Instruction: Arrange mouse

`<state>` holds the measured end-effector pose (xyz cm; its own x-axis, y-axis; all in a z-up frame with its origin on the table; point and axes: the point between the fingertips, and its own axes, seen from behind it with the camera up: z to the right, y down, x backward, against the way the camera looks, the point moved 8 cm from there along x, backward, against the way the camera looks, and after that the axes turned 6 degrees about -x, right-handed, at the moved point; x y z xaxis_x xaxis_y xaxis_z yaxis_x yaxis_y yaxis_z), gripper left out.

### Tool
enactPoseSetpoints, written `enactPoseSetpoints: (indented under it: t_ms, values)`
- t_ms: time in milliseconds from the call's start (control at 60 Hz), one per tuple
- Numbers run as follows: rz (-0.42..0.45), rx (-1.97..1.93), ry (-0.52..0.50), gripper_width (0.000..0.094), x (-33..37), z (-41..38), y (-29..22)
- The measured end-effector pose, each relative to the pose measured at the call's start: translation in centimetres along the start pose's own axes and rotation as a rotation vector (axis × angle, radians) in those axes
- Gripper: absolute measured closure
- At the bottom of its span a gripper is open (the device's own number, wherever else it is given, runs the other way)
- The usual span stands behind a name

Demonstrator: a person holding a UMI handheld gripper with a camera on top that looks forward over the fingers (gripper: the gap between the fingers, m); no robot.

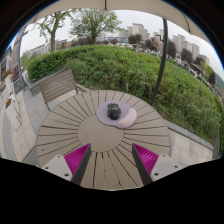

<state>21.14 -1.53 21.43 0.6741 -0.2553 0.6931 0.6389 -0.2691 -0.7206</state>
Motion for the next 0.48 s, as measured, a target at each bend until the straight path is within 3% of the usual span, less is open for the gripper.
enactPoseSetpoints:
  t_ms: [217,483]
  values:
    - [-0.022,-0.030,0.014,0.0092,5.5,-1.2,4.9]
    - [-0.020,-0.026,0.041,0.0091,6.4,-0.1,6.5]
